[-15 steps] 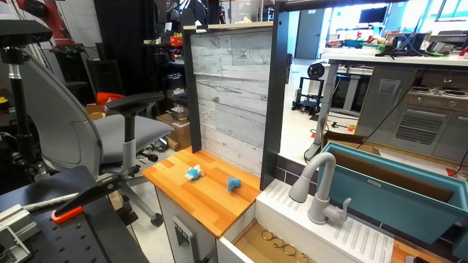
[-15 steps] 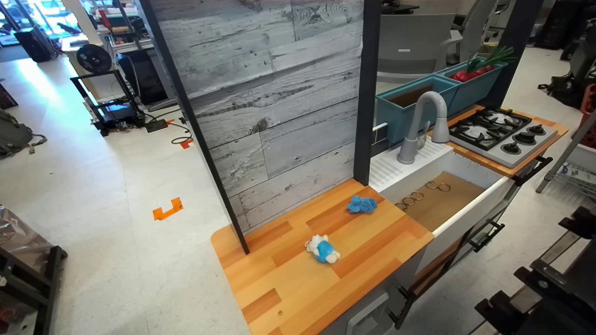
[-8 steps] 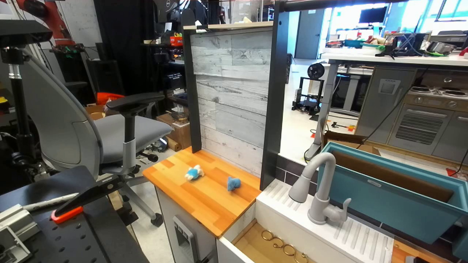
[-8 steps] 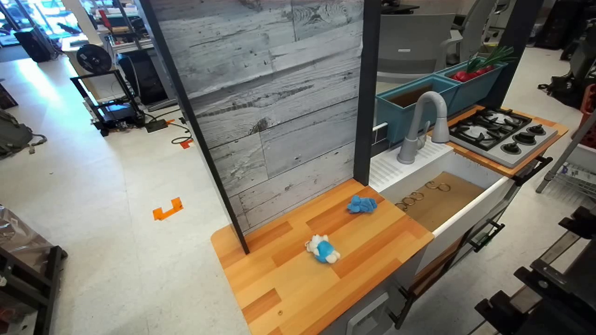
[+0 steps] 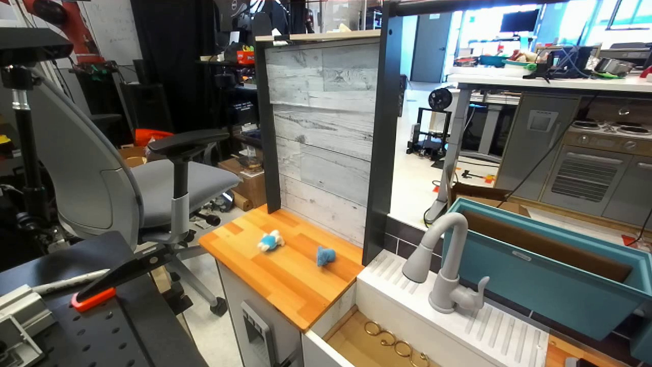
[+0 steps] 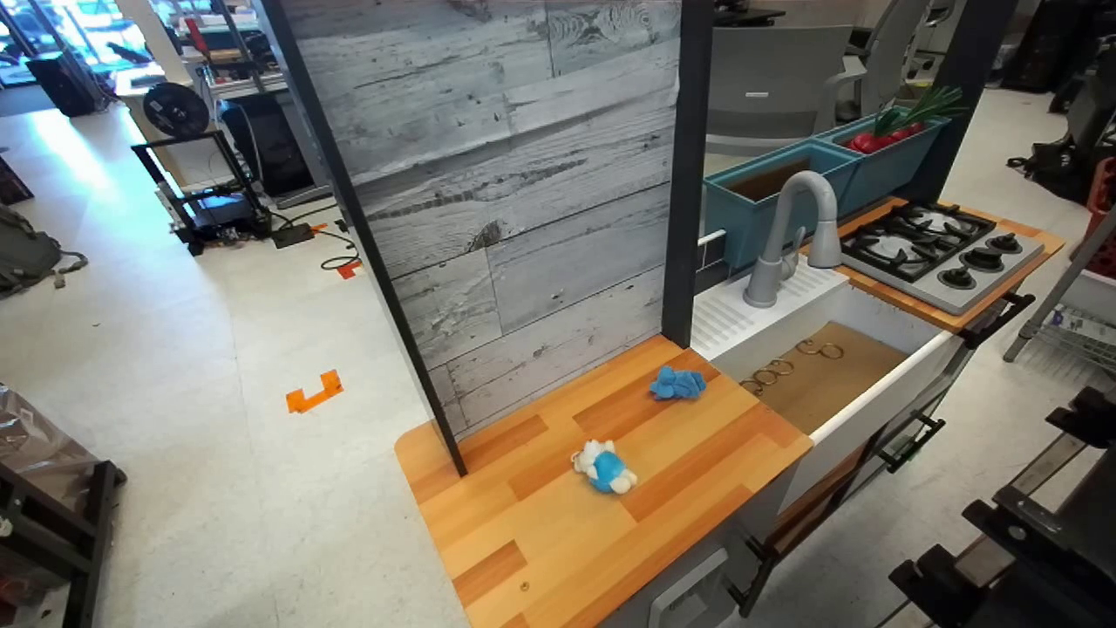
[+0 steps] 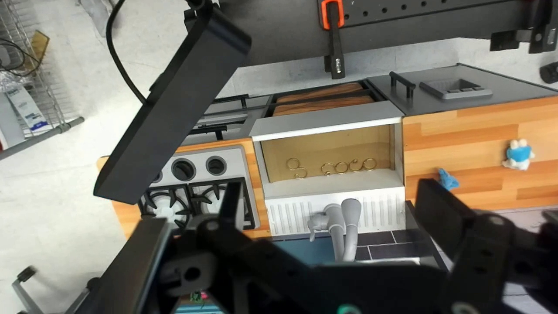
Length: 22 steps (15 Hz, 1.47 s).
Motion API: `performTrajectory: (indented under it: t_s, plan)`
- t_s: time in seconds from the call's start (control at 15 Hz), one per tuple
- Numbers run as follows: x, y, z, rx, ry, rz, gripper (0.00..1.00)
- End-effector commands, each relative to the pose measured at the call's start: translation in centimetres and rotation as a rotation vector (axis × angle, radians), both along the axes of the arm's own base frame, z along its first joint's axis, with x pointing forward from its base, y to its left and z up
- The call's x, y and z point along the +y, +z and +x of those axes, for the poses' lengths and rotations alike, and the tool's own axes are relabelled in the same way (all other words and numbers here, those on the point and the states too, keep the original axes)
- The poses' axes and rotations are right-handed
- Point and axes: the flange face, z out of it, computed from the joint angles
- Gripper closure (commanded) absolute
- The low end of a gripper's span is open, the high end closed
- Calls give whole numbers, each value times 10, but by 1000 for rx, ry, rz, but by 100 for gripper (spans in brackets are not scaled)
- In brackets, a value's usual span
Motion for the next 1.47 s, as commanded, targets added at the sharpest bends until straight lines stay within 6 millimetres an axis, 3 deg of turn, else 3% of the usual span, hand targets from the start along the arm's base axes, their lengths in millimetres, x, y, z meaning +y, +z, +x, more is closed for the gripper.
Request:
performTrajectory:
  t_s: [0.0, 0.93, 1.4]
  plan:
    - [-5, -39, 32, 33, 66, -60, 0]
    - [-44, -217, 134, 234, 145, -158, 0]
    - [-55, -297, 181, 230, 26, -146, 0]
